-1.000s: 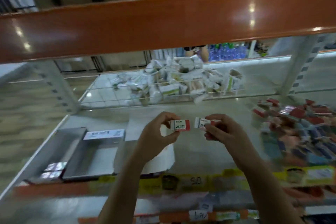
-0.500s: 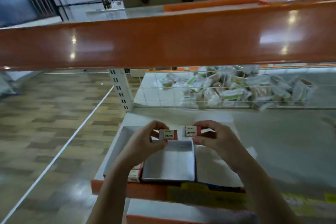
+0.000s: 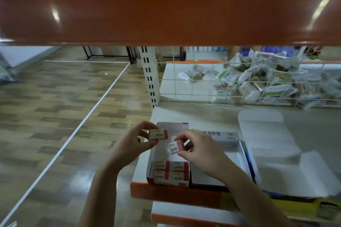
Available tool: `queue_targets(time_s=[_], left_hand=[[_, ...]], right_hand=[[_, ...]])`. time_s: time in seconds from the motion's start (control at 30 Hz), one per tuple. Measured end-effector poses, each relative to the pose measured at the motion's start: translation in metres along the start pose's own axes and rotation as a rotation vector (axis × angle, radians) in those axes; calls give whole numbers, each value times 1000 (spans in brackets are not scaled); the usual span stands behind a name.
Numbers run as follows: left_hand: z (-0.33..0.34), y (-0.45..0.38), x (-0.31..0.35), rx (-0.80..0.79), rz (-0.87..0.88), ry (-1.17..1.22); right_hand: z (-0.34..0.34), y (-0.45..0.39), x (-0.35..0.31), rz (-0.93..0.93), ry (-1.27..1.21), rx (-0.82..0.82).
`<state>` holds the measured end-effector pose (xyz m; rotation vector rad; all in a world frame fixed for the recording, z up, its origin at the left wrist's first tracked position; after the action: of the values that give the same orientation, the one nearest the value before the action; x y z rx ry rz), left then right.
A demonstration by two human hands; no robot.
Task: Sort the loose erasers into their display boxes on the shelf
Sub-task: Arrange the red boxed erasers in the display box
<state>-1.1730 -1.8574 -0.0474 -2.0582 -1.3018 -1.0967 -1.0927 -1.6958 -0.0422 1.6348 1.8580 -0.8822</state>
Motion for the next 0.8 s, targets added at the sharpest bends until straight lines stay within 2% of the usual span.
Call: queue_targets(time_s=[0.33, 0.8], left_hand=[[-12, 3, -25, 28, 7, 49], [-4, 1, -22, 10, 16, 44]], right_hand=[[37, -19, -2, -19, 231, -98], [57, -20, -1, -48, 560, -234]])
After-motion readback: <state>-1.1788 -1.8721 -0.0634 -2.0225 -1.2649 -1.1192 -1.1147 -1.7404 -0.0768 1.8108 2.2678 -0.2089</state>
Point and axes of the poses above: each hand's wrist, its own y-axis away from the middle knuckle, its own z-axis out of the palm, x = y × z, the point moved 6 cm from there along -y, towards the middle knuckle, and after that the axes turned 6 degrees about -z, right-handed, at the moved point
